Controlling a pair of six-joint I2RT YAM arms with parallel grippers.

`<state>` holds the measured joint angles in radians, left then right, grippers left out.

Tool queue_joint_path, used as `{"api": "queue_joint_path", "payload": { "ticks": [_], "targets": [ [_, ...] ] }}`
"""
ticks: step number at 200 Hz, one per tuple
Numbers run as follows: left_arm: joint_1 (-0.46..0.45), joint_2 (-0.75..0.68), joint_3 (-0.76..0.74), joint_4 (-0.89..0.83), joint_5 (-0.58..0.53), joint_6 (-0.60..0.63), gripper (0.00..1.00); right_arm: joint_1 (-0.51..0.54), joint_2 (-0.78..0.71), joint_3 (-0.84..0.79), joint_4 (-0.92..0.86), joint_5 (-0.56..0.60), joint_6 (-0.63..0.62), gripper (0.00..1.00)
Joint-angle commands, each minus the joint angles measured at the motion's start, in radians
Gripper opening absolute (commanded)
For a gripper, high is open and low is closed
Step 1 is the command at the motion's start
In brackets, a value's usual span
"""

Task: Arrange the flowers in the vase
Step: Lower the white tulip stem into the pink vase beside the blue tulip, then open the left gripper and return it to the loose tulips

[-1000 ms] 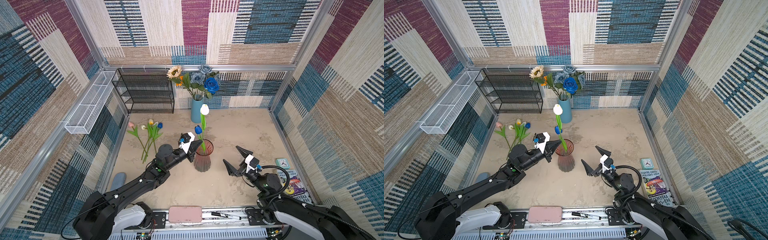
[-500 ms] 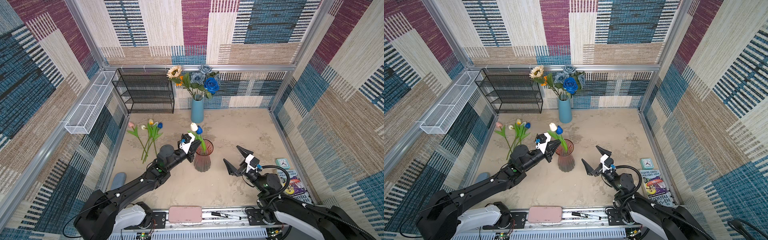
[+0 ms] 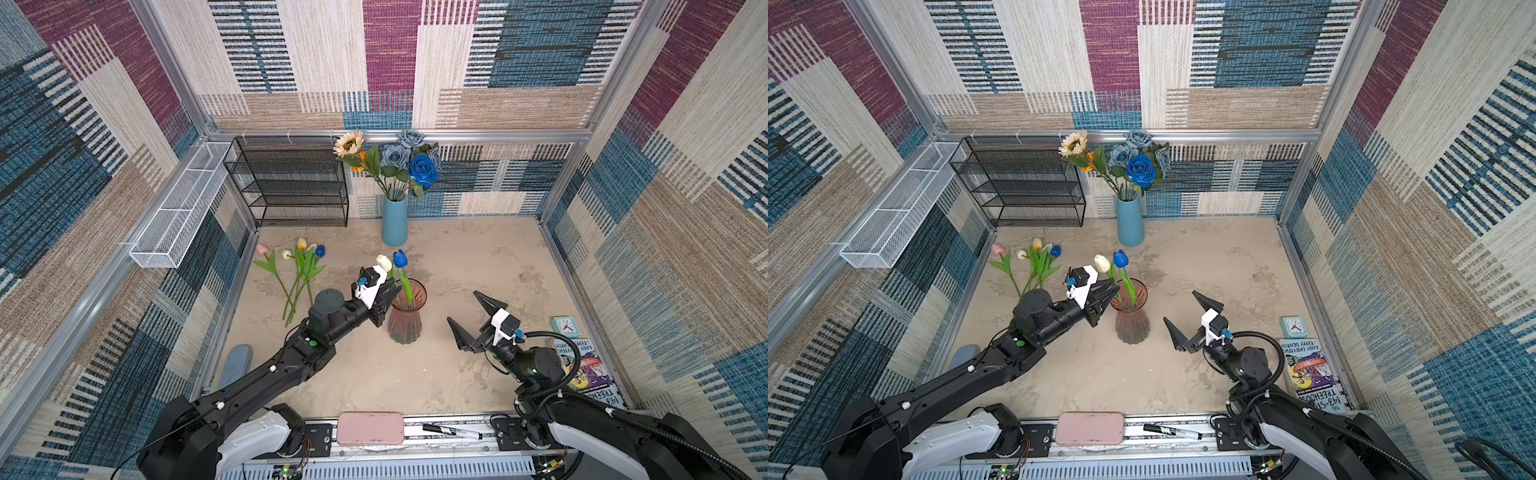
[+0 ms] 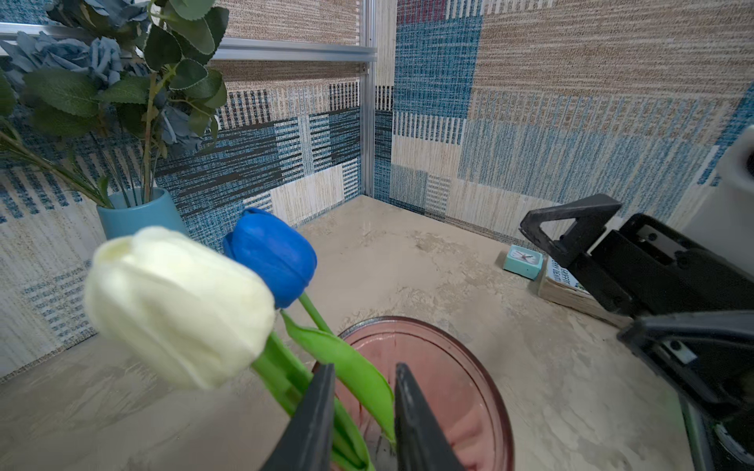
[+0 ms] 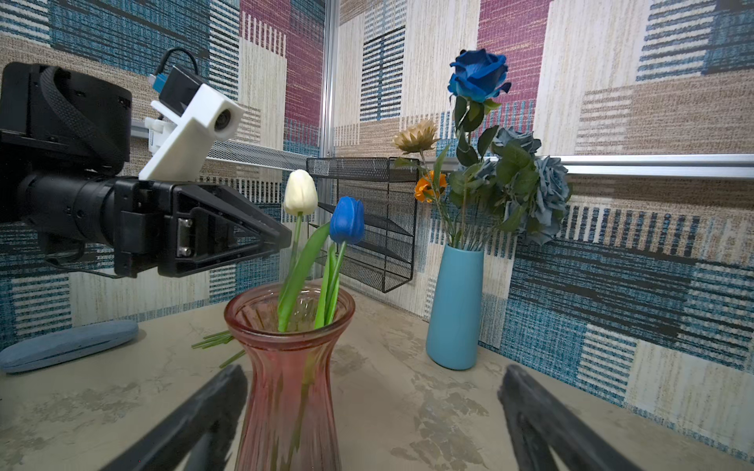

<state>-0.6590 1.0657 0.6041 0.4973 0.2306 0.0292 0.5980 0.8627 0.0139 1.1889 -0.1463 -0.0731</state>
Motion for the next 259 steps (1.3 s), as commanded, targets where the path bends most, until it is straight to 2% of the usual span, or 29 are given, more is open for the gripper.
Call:
{"api": "queue_joint_path", "payload": {
  "ticks": [1, 9, 28, 46, 77, 106, 131, 142, 156, 170, 178, 190, 197, 206, 217, 234, 247, 259],
  "targets": [
    [0.001, -0.046, 0.013, -0.1, -0.012, 0.04, 0.39, 0.002, -0.01, 0.001, 0.005, 0.005, -0.007, 1.0],
    [0.001, -0.067, 0.01, -0.129, -0.027, 0.046, 0.47, 0.002, -0.014, 0.003, 0.001, 0.001, -0.007, 1.0],
    [0.001, -0.125, -0.002, -0.205, -0.044, 0.067, 0.74, 0.002, -0.021, 0.001, 0.0, -0.004, -0.005, 1.0],
    [0.001, -0.182, -0.02, -0.274, -0.095, 0.084, 0.84, 0.002, -0.021, -0.001, 0.004, -0.003, -0.005, 1.0],
    [0.003, -0.286, -0.089, -0.321, -0.217, 0.129, 0.89, 0.002, -0.016, 0.0, 0.01, -0.002, -0.001, 1.0],
    [0.011, -0.349, -0.184, -0.246, -0.404, 0.147, 0.92, 0.002, -0.015, 0.0, 0.009, -0.004, -0.001, 1.0],
    [0.042, -0.319, -0.225, -0.17, -0.614, 0.157, 0.95, 0.002, -0.021, -0.001, 0.006, -0.003, -0.002, 1.0],
    [0.095, -0.278, -0.21, -0.169, -0.665, 0.122, 0.97, 0.002, -0.024, -0.002, 0.006, -0.002, -0.001, 1.0],
    [0.217, -0.202, -0.17, -0.201, -0.631, 0.042, 0.98, 0.002, -0.026, -0.003, 0.006, -0.002, 0.001, 1.0],
    [0.348, -0.102, -0.092, -0.286, -0.593, -0.074, 0.99, 0.001, -0.026, -0.003, 0.008, -0.004, 0.002, 1.0],
    [0.411, -0.032, -0.034, -0.346, -0.559, -0.105, 0.99, 0.002, -0.024, -0.002, 0.01, -0.005, 0.002, 1.0],
    [0.483, 0.085, 0.08, -0.474, -0.57, -0.16, 0.98, 0.002, -0.019, -0.003, 0.014, -0.003, 0.002, 1.0],
    [0.535, 0.16, 0.151, -0.536, -0.53, -0.174, 0.97, 0.002, -0.017, -0.002, 0.015, -0.004, 0.002, 1.0],
    [0.581, 0.262, 0.252, -0.648, -0.482, -0.193, 0.91, 0.002, -0.019, -0.002, 0.012, -0.006, 0.002, 1.0],
    [0.63, 0.381, 0.378, -0.773, -0.441, -0.188, 0.78, 0.002, -0.026, -0.002, 0.005, -0.006, 0.001, 1.0],
    [0.664, 0.52, 0.532, -0.936, -0.458, -0.171, 0.73, 0.002, -0.042, -0.005, -0.005, -0.001, -0.005, 1.0],
    [0.687, 0.591, 0.607, -0.996, -0.488, -0.159, 0.7, 0.002, -0.056, -0.005, -0.013, 0.004, -0.009, 1.0],
    [0.739, 0.649, 0.659, -1.033, -0.458, -0.165, 0.68, 0.002, -0.065, -0.007, -0.018, 0.008, -0.01, 1.0]
  ]
}}
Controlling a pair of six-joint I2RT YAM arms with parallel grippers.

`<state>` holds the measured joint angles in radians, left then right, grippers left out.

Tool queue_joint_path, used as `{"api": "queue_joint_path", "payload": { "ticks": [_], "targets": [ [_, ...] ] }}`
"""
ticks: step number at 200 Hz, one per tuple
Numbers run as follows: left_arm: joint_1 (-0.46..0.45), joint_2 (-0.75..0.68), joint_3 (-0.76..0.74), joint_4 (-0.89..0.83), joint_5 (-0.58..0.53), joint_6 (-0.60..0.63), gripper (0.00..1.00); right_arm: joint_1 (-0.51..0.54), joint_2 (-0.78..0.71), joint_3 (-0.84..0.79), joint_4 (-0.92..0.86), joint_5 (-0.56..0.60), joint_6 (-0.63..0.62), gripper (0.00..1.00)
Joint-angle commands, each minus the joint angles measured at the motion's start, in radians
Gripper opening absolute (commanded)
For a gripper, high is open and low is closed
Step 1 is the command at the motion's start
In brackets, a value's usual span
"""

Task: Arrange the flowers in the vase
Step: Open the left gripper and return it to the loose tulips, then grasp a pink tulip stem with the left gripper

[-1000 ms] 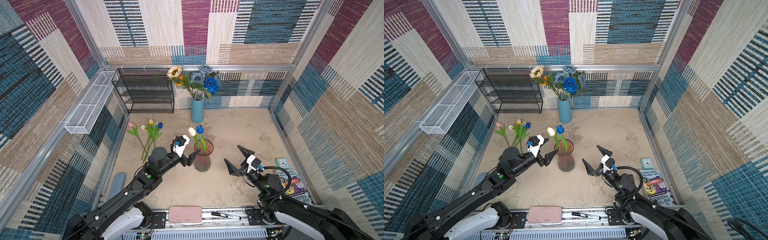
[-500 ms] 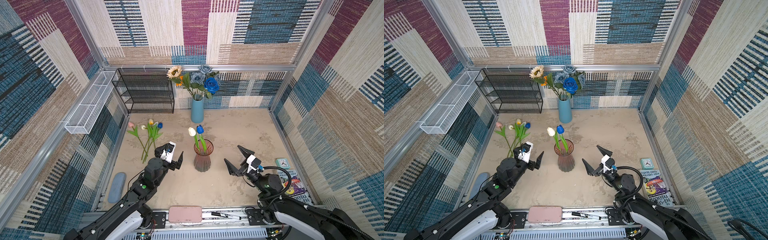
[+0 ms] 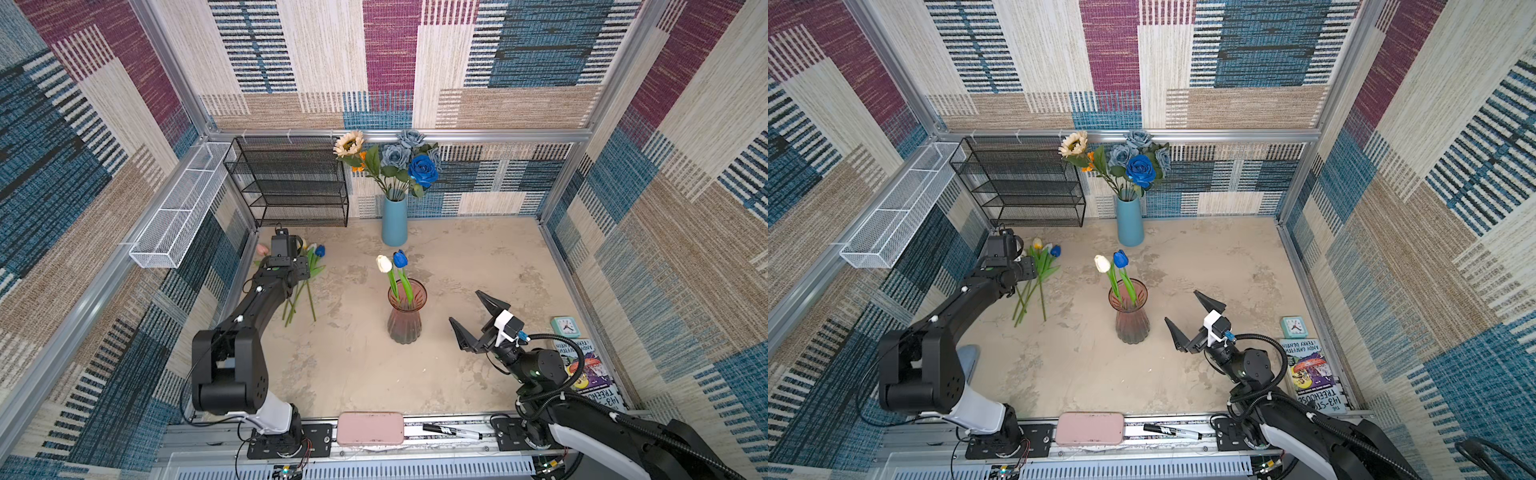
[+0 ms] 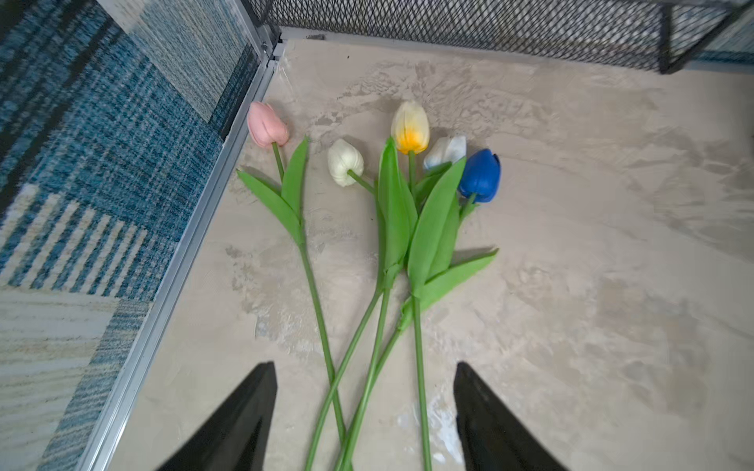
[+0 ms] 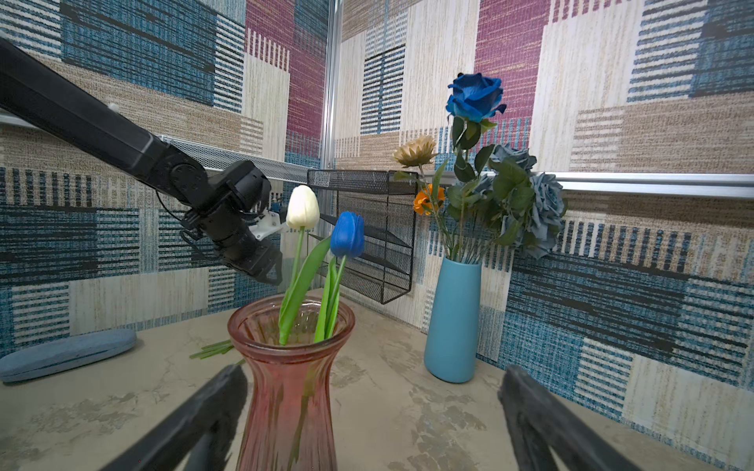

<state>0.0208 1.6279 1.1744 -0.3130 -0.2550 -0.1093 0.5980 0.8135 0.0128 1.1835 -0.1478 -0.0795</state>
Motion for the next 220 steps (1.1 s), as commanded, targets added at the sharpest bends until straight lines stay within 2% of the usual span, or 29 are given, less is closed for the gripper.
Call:
{"api": "queue_joint_path", "payload": {
  "ticks": [1, 16, 31, 67, 101, 122, 132, 147, 167, 193, 213, 220],
  "targets": [
    [0.064, 0.092, 0.093, -0.225, 0.032, -0.027, 0.68, 0.002, -0.016, -0.006, -0.012, 0.01, -0.004, 1.0],
    [0.124, 0.161, 0.153, -0.254, 0.105, -0.027, 0.61, 0.002, -0.019, -0.007, -0.013, 0.008, -0.004, 1.0],
    [0.149, 0.236, 0.221, -0.293, 0.132, -0.022, 0.58, 0.003, -0.019, -0.005, -0.012, 0.005, -0.002, 1.0],
    [0.157, 0.384, 0.366, -0.387, 0.129, 0.018, 0.56, 0.002, -0.021, -0.008, -0.013, 0.01, -0.006, 1.0],
    [0.161, 0.474, 0.444, -0.433, 0.096, 0.012, 0.54, 0.002, -0.02, -0.009, -0.012, 0.013, -0.008, 1.0],
    [0.166, 0.516, 0.473, -0.44, 0.115, 0.005, 0.53, 0.002, -0.025, -0.008, -0.014, 0.015, -0.008, 1.0],
    [0.168, 0.539, 0.49, -0.452, 0.115, 0.006, 0.48, 0.002, -0.025, -0.01, -0.013, 0.018, -0.008, 1.0],
    [0.176, 0.566, 0.506, -0.457, 0.108, 0.002, 0.47, 0.002, -0.029, -0.01, -0.014, 0.02, -0.006, 1.0],
    [0.186, 0.585, 0.513, -0.456, 0.151, -0.001, 0.34, 0.002, -0.045, -0.013, -0.019, 0.019, -0.006, 1.0],
    [0.186, 0.581, 0.506, -0.447, 0.141, 0.005, 0.23, 0.002, -0.054, -0.019, -0.013, 0.027, -0.005, 1.0],
    [0.185, 0.558, 0.489, -0.432, 0.129, 0.007, 0.07, 0.002, -0.035, -0.022, 0.004, 0.033, -0.005, 1.0],
    [0.186, 0.546, 0.481, -0.424, 0.126, 0.007, 0.06, 0.002, -0.026, -0.018, 0.005, 0.033, -0.006, 1.0]
  ]
}}
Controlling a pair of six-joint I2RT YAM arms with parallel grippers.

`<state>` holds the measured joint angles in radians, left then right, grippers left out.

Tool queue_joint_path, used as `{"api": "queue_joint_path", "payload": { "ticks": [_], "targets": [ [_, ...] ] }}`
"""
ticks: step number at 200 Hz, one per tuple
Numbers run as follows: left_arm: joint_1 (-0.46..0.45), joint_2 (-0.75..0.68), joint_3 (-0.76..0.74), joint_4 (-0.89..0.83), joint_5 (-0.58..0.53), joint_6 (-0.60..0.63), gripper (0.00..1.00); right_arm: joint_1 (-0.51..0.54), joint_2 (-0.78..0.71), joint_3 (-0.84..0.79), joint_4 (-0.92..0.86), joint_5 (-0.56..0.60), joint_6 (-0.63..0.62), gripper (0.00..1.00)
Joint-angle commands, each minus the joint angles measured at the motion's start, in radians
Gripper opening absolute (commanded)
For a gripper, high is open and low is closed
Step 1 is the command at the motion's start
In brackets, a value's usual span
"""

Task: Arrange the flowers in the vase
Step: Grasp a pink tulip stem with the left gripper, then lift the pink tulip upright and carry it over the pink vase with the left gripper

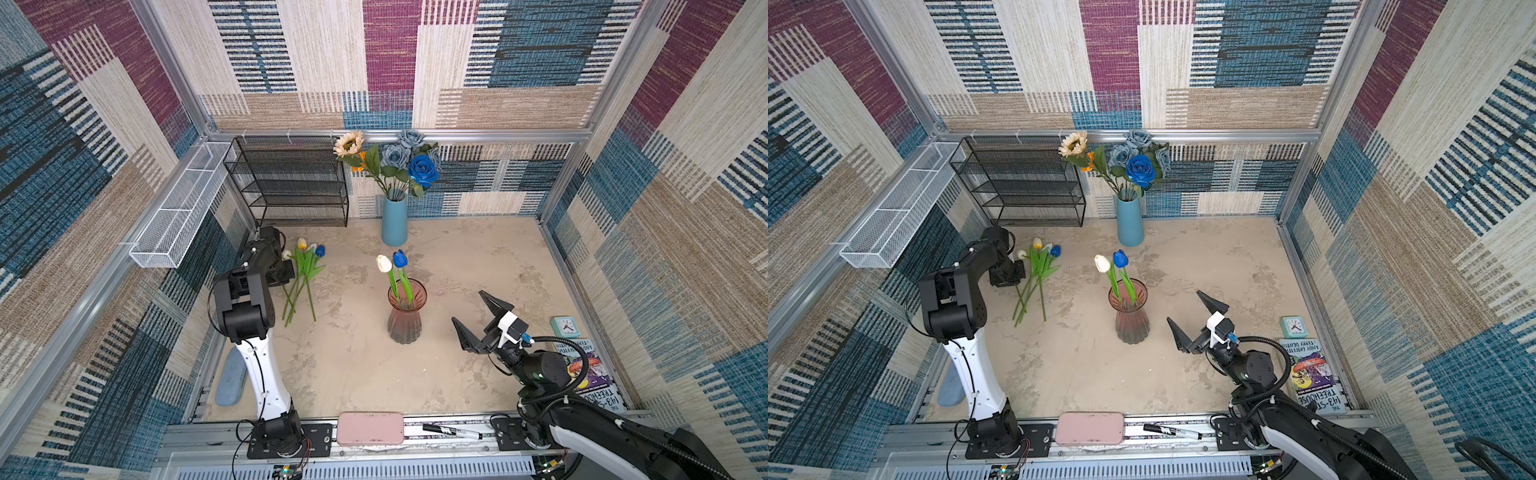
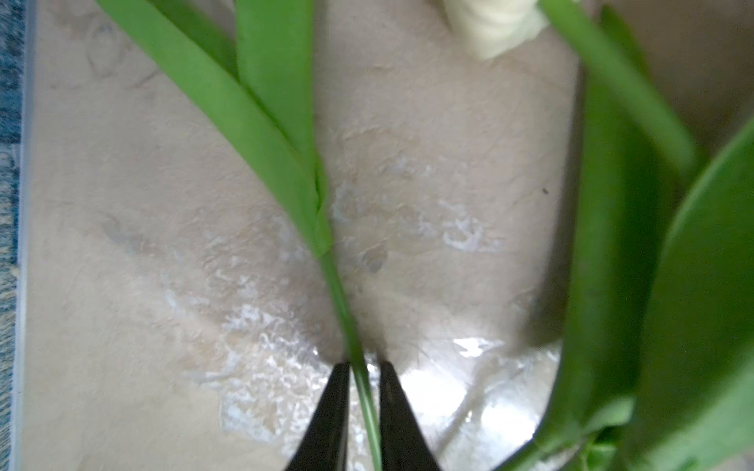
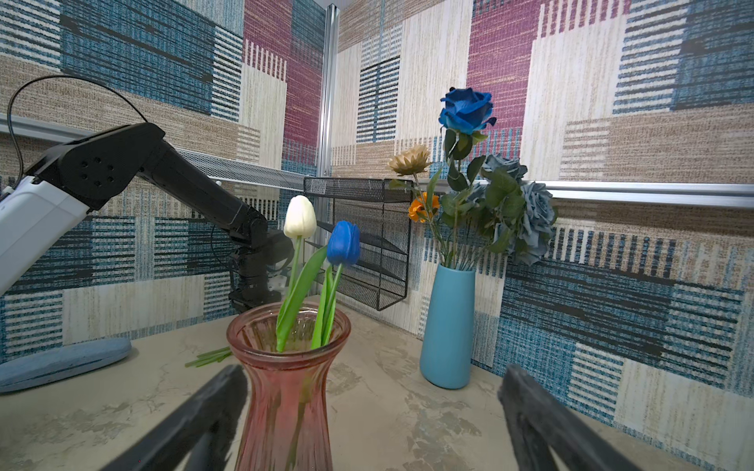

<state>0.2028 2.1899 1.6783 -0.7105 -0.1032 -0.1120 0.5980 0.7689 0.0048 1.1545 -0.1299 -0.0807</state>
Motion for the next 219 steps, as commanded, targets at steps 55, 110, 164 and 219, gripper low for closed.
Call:
{"api": "queue_joint_path", "payload": {
  "ticks": [55, 110, 164, 219],
  "targets": [
    [0.002, -0.098, -0.064, 0.001, -0.035, 0.003, 0.0, 0.002, 0.05, -0.009, 0.058, 0.016, -0.002, 1.0],
    [-0.026, -0.266, -0.169, 0.062, -0.046, -0.008, 0.0, 0.002, 0.093, -0.005, 0.087, 0.016, 0.003, 1.0],
    [-0.095, -0.477, -0.257, 0.115, -0.103, -0.018, 0.0, 0.002, 0.142, 0.003, 0.126, 0.016, 0.009, 1.0],
    [-0.171, -0.726, -0.391, 0.226, -0.134, -0.067, 0.0, 0.002, 0.222, 0.041, 0.15, 0.031, -0.001, 1.0]
  ]
}}
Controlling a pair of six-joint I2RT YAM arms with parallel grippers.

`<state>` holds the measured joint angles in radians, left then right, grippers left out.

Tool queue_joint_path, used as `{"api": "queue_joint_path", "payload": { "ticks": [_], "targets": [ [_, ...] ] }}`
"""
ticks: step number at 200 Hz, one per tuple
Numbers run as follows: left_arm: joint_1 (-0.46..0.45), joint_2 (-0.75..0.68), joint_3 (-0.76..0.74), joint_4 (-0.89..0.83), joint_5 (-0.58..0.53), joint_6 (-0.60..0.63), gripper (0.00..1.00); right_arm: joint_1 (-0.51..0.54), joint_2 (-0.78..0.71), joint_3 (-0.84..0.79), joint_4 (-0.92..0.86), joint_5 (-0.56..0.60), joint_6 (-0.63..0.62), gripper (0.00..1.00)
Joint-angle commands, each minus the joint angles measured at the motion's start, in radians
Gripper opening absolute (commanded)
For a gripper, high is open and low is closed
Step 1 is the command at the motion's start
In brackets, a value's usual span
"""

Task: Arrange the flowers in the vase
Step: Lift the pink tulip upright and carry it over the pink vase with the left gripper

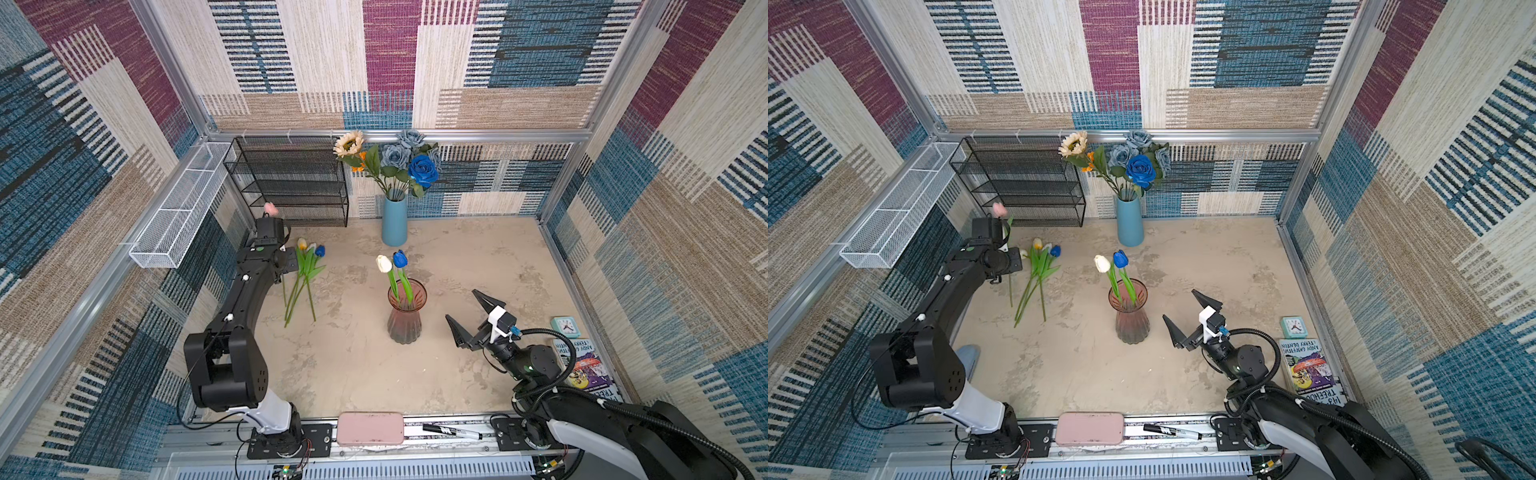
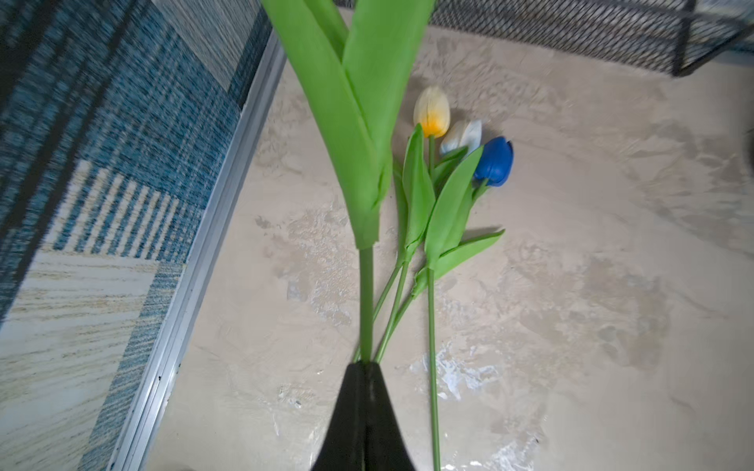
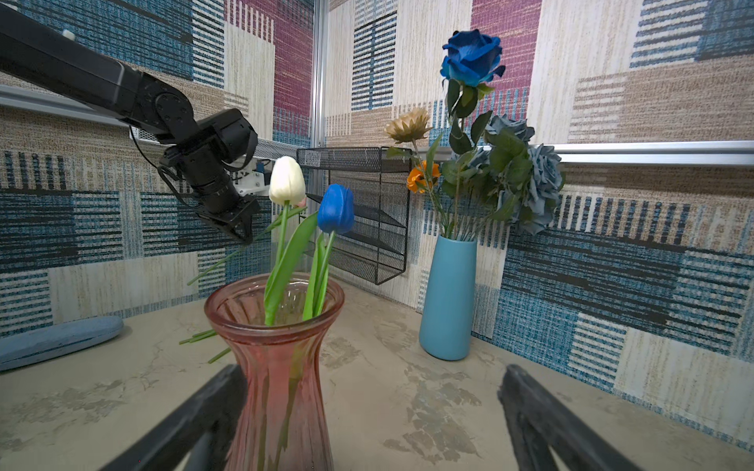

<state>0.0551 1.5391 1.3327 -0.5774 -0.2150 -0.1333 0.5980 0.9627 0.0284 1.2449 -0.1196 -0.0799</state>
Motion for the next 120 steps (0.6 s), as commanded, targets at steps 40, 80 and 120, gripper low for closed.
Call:
{"api": "queue_joint_path", "payload": {
  "ticks": [40, 80, 120],
  "targets": [
    [-0.123, -0.24, -0.149, 0.169, -0.087, -0.054, 0.0, 0.002, 0.103, 0.045, 0.082, 0.023, -0.002, 1.0],
    [-0.21, -0.39, -0.209, 0.202, -0.078, -0.077, 0.0, 0.002, 0.091, 0.048, 0.079, 0.017, 0.002, 1.0],
    [-0.324, -0.529, -0.277, 0.263, -0.029, -0.089, 0.0, 0.001, 0.034, 0.035, 0.057, 0.014, 0.012, 1.0]
  ]
}}
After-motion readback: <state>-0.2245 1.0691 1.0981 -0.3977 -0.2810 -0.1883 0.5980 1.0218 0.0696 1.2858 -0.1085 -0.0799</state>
